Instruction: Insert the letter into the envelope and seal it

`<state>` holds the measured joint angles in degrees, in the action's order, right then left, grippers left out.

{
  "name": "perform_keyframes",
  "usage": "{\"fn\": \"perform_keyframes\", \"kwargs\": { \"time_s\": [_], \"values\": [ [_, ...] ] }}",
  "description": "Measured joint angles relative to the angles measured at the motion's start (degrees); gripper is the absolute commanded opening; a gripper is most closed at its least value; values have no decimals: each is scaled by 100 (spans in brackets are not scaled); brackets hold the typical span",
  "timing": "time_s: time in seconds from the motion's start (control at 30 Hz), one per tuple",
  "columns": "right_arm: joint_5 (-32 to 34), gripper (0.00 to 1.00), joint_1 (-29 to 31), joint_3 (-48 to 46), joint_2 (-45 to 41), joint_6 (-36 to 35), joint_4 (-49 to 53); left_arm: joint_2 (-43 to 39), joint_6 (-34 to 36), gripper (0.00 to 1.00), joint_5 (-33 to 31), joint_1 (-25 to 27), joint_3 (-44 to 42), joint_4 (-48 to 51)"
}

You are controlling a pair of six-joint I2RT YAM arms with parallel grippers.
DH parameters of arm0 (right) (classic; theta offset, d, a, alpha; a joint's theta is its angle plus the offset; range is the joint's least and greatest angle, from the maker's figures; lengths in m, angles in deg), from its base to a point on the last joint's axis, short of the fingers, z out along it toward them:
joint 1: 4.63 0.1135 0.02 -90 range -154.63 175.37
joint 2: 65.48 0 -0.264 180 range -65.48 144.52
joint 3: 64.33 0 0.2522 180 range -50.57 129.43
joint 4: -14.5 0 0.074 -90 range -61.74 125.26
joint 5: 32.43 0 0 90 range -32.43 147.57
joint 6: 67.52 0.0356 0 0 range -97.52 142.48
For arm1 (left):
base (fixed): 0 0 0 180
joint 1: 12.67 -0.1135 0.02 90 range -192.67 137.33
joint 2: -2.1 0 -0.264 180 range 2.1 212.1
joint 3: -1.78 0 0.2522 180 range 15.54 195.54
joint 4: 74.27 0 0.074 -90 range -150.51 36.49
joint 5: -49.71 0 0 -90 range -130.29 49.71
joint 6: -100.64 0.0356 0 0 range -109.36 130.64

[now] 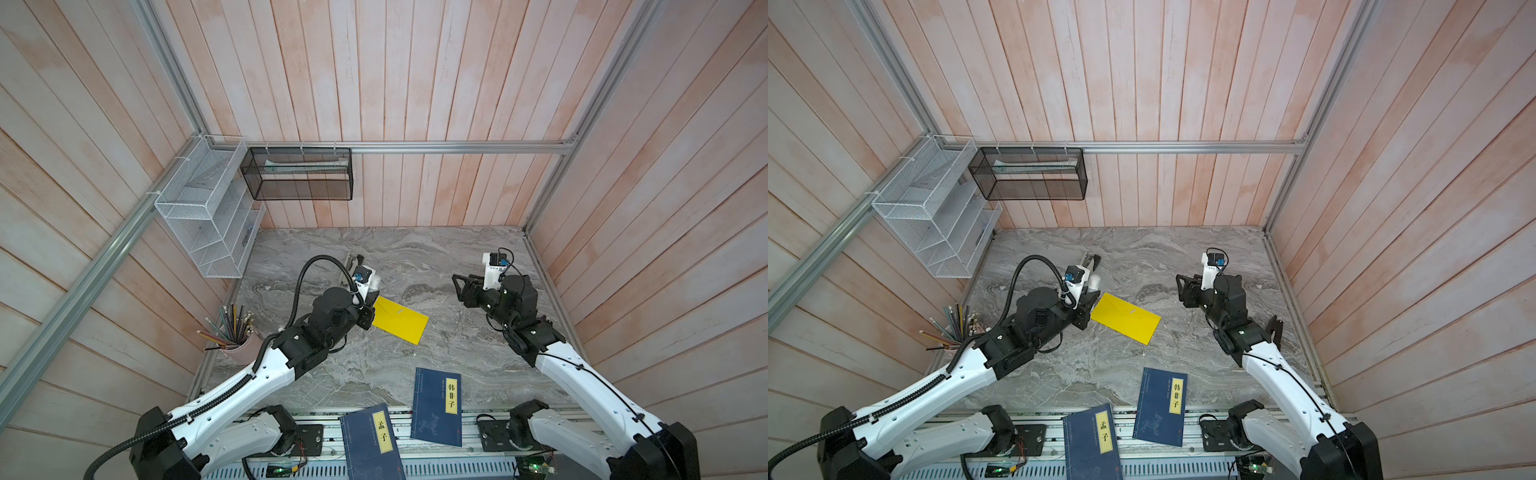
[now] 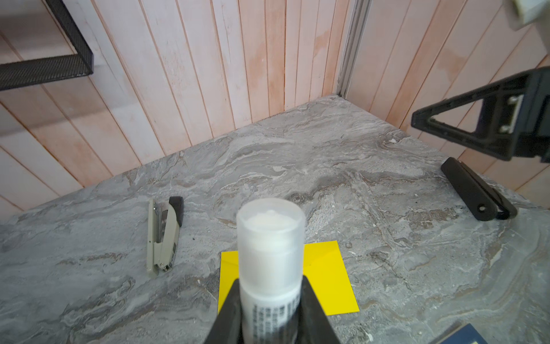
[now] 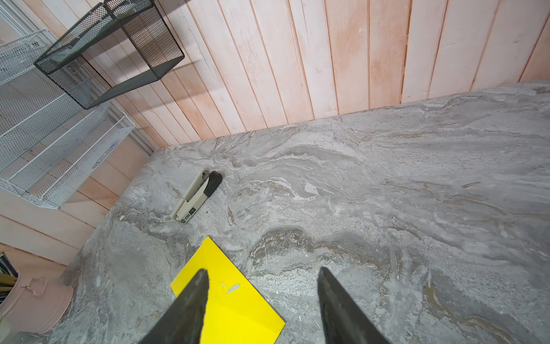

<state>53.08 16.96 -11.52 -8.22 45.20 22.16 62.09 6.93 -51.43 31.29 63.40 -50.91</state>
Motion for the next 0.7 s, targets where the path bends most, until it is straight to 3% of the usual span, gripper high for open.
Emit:
{"fn": "perform_keyframes", "kwargs": {
  "time_s": [0.33, 0.7],
  "values": [
    [68, 59, 0, -155, -103, -2, -168, 422, -1034, 0, -70, -597, 647, 1399],
    [151, 59, -61, -345, -225, -85, -245, 1246, -1714, 0, 251, -1121, 680, 2181]
  ]
}}
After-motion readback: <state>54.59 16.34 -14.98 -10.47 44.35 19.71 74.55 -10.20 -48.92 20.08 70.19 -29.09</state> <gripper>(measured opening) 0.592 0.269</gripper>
